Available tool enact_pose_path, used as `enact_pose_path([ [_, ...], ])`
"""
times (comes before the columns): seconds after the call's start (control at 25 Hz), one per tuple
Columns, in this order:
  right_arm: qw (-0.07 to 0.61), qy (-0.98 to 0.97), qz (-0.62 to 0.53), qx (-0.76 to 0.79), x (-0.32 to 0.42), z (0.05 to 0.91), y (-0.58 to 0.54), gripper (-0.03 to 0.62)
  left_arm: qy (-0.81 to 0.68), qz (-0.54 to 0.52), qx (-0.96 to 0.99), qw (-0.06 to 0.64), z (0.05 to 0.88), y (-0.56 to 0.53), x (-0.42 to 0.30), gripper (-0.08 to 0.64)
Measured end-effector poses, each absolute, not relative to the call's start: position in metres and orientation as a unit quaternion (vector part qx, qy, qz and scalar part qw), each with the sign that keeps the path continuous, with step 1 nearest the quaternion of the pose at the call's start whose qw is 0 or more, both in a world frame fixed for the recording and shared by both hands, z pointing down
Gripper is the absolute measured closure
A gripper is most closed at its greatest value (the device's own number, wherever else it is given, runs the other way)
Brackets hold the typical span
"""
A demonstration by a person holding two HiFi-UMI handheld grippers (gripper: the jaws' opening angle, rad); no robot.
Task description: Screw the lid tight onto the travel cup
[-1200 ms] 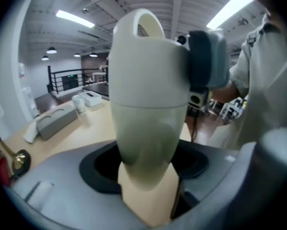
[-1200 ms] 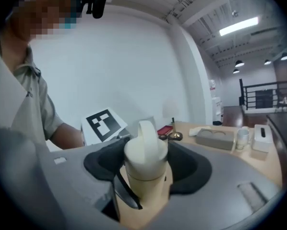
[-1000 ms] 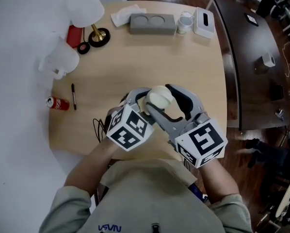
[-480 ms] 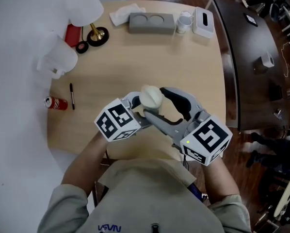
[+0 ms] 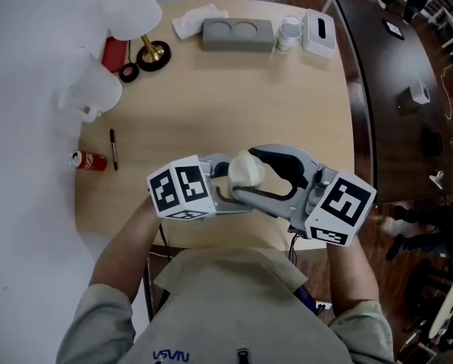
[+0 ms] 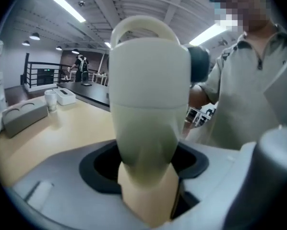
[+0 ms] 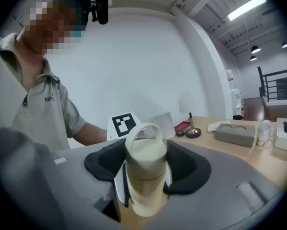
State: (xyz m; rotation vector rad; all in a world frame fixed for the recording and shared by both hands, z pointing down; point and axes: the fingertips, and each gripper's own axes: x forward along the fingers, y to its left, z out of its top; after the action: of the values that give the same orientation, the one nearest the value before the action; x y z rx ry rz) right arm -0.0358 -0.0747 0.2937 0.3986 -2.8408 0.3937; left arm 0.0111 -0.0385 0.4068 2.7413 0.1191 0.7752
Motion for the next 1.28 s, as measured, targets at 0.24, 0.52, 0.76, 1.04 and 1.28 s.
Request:
enact_pose_path([
  [0.24, 0.151, -0.959, 0.073, 0.228, -0.036, 0.305, -0.089, 0.341, -0.089, 0.301, 0.944, 0.099, 0.421, -0.077, 0.007, 0.247],
  [0.52, 0.138, -0.956, 0.093, 0.240, -0.023, 0.314, -0.102, 0.339, -0.171, 0.270, 0.944, 0.086, 0.441, -0.108, 0.008, 0.247],
  [0.76, 0.124, -0.945, 0.121, 0.279, -0.005, 0.327, -0.113, 0.339, -0.247, 0.257, 0.929, 0.096, 0.465, -0.143, -0.001, 0.247],
  [1.04, 0.075, -0.917, 0.164, 0.355, 0.021, 0.343, -0.138, 0.341, -0.249, 0.265, 0.925, 0.107, 0.498, -0.150, -0.005, 0.247],
  [1.28, 0.068, -0.905, 0.178, 0.381, 0.030, 0.348, -0.148, 0.341, -0.263, 0.267, 0.920, 0.113, 0.513, -0.158, -0.008, 0.247],
])
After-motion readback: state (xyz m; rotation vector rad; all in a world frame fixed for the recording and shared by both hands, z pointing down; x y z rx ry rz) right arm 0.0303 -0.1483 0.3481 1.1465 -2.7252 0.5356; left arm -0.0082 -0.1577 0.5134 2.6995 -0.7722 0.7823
